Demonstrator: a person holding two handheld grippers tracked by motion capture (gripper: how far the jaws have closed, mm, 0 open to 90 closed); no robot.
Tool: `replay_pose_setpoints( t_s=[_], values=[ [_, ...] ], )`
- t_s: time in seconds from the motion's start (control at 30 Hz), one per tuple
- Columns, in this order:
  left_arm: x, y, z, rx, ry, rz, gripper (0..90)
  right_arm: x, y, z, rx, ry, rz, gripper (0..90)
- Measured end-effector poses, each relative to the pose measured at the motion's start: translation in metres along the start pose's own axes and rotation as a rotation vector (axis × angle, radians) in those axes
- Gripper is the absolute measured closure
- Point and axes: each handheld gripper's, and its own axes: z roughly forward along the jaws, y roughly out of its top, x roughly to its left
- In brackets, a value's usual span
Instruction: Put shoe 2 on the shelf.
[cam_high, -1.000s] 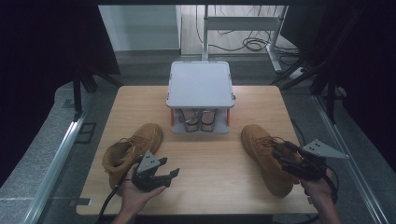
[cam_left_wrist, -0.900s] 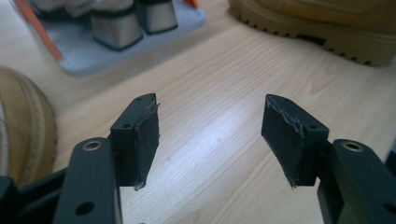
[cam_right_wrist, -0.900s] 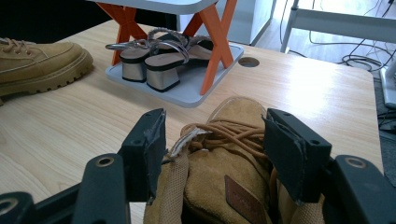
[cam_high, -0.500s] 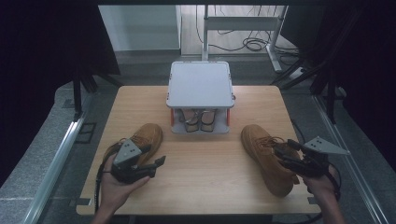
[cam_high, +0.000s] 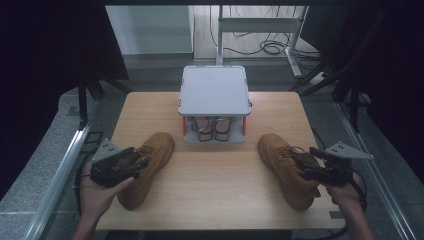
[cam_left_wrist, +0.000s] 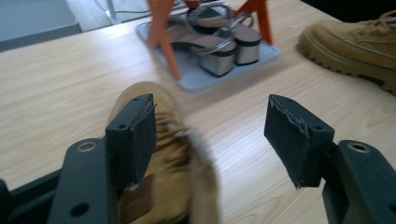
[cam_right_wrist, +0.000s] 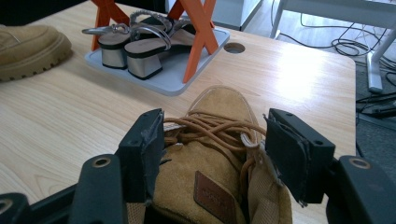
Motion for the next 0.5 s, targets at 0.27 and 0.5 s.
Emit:
replay_pose_setpoints(
  t_s=[0.27, 0.5],
  values=[
    [0.026, -0.013, -0.011, 0.018, 0.042, -0.039, 34.5, 0.001, 0.006, -0.002, 0.024, -0.034, -0.020, 36.8],
    [0.042, -0.023, -0.007, 0.060, 0.100, -0.075, 37.2, -0.008, 0.000, -0.004, 0.045, -0.076, 0.005, 36.2]
  ],
)
